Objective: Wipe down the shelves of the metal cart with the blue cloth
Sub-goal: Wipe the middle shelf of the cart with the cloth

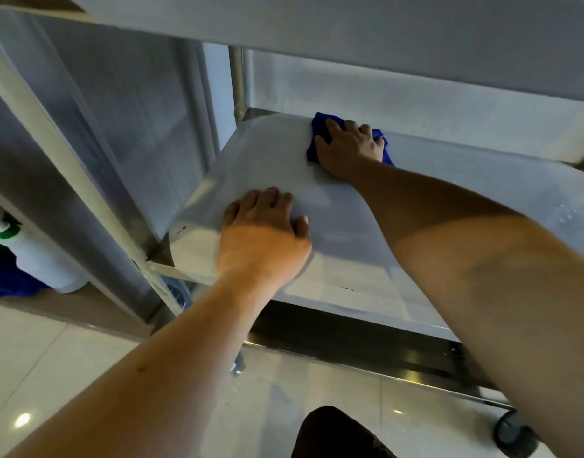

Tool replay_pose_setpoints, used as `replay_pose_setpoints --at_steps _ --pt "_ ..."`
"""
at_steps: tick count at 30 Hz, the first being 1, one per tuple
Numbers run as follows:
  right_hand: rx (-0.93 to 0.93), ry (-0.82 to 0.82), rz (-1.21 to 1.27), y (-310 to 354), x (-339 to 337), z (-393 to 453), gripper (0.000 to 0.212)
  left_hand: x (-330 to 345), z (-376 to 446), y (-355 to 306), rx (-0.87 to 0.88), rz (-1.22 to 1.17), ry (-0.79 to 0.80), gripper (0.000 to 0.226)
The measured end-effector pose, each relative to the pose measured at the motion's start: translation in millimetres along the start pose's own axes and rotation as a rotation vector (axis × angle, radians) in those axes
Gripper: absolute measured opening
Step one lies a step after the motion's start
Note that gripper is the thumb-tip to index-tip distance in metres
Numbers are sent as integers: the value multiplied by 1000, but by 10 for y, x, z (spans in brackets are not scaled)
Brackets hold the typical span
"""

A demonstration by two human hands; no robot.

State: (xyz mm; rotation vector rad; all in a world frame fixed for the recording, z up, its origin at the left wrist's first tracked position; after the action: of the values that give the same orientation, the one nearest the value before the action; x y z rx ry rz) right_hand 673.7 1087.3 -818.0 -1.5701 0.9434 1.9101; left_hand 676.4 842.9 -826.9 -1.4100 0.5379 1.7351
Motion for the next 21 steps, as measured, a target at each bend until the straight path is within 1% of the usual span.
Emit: replay_pose_setpoints --at_steps 6,10,14,17,21 --pt "-30 22 -4 58 -25 -426 58 2 8 6 9 6 10 47" --pt "-66 30 24 100 -65 -1020 57 -22 -4 -8 24 -1 -3 38" --pt "-73 61 53 116 -120 -1678 58 -72 9 -20 -23 -56 51 34" --pt "-83 70 79 82 -175 -2092 58 -112 -11 -62 -24 -17 86 35" --pt "-127 40 94 -45 -258 -2477 56 -152 -37 -105 -23 71 135 34"
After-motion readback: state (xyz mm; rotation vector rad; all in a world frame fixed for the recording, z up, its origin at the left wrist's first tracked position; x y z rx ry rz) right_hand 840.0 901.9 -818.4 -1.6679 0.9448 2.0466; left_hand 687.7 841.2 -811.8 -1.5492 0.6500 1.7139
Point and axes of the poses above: each hand's wrist, its own z-axis towards the middle knuckle, its own x-axis out of the palm, y = z × x, the point moved 7 cm from there along z, towards the middle knuckle, and after that the axes turned 6 degrees about z, right-handed, at the moved point
